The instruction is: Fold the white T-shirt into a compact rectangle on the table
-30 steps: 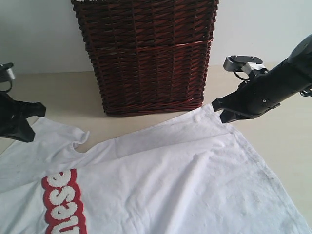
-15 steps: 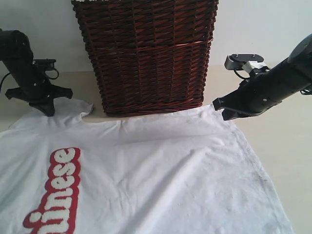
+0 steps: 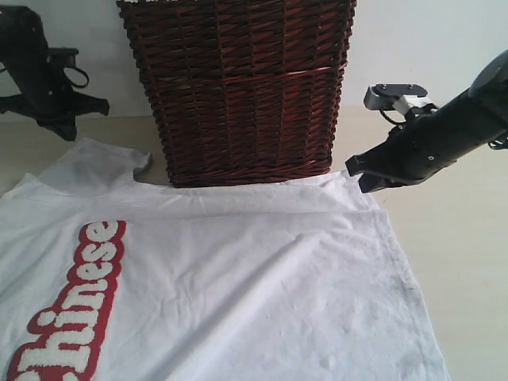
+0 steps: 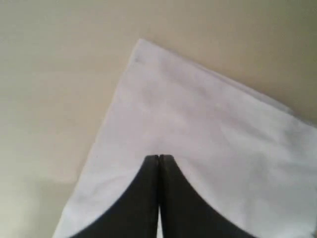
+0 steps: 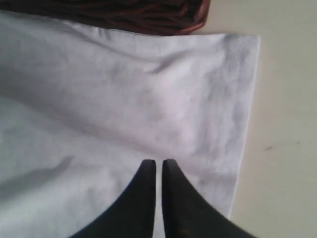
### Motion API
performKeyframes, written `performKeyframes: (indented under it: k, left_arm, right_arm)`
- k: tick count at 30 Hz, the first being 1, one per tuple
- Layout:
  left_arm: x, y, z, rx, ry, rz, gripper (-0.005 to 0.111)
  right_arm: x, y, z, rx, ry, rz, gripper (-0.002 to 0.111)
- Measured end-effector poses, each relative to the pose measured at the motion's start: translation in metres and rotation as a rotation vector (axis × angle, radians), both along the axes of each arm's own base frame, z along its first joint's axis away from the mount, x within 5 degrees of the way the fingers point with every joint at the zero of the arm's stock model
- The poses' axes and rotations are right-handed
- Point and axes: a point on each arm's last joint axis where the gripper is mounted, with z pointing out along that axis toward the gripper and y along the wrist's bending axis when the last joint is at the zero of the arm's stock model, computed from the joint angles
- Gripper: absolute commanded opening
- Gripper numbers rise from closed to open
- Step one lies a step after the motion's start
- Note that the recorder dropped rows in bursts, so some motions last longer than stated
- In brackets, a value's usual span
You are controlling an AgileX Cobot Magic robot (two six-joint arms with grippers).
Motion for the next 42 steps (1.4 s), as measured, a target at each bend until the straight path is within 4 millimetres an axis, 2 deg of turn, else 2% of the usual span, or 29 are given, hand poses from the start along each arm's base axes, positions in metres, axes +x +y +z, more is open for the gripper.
performKeyframes:
  k: [2,6,9,11,14,15,16,17,18,19,21,24,26,27,28,29,31,33,38,42]
  left_arm:
    - [-0.008,0.003,0.024,-0.005,0.001,0.017,0.0]
    - [-0.036,0.023,0.039,-0.01,0.072,0.079,0.0]
    - [-0.072,0.048,0.041,-0.015,0.147,0.156,0.0]
    - [-0.104,0.066,0.039,-0.019,0.186,0.213,0.0]
    - [-0.16,0.089,0.028,-0.043,0.259,0.293,0.009]
    - [-0.176,0.093,0.024,-0.059,0.282,0.306,0.017]
    - [-0.199,0.097,0.015,-0.09,0.331,0.321,0.032]
    - [-0.226,0.098,0.001,-0.131,0.385,0.333,0.04]
    - [-0.242,0.097,-0.012,-0.151,0.429,0.333,0.053]
    - [-0.26,0.091,-0.029,-0.177,0.47,0.331,0.059]
    - [-0.278,0.079,-0.05,-0.252,0.501,0.322,0.063]
    - [-0.279,0.065,-0.058,-0.408,0.493,0.266,0.062]
    - [-0.278,0.061,-0.061,-0.452,0.496,0.258,0.053]
    - [-0.277,0.061,-0.061,-0.459,0.504,0.258,0.036]
    - [-0.275,0.061,-0.062,-0.466,0.513,0.259,0.024]
    - [-0.273,0.061,-0.064,-0.467,0.515,0.256,0.001]
    - [-0.268,0.064,-0.063,-0.447,0.51,0.237,0.0]
    - [-0.262,0.07,-0.049,-0.394,0.464,0.227,0.0]
    - [-0.247,0.079,0.011,-0.326,0.281,0.265,0.0]
    - [-0.242,0.075,0.04,-0.367,0.18,0.272,0.0]
  right_arm:
    - [0.003,0.003,0.008,0.016,0.001,0.025,0.017]
    - [0.006,0.005,0.02,0.035,-0.006,0.041,0.02]
    - [0.005,0.005,0.025,0.042,-0.011,0.038,0.022]
    - [0.005,0.005,0.025,0.047,-0.006,0.028,0.024]
    - [0.005,0.006,0.026,0.072,0.002,0.013,0.026]
    - [0.005,0.007,0.026,0.086,0.005,0.006,0.027]
    - [0.005,0.008,0.027,0.104,0.01,-0.003,0.028]
    - [0.005,0.01,0.028,0.127,0.016,-0.012,0.028]
    - [0.004,0.01,0.028,0.138,0.021,-0.015,0.028]
    - [0.004,0.012,0.029,0.156,0.032,-0.017,0.028]
    - [0.002,0.014,0.029,0.182,0.048,-0.011,0.028]
    - [0.002,0.015,0.03,0.2,0.052,0.0,0.028]
    - [0.001,0.016,0.03,0.203,0.052,0.004,0.028]
    - [0.001,0.016,0.03,0.202,0.051,0.006,0.028]
    - [0.001,0.016,0.03,0.203,0.053,0.007,0.028]
    - [0.001,0.016,0.03,0.204,0.056,0.011,0.028]
    - [-0.001,0.017,0.031,0.219,0.069,0.024,0.028]
    - [-0.002,0.019,0.032,0.23,0.069,0.049,0.028]
    - [-0.005,0.023,0.034,0.272,0.074,0.107,0.029]
    - [-0.016,0.041,0.051,0.518,0.073,0.298,0.036]
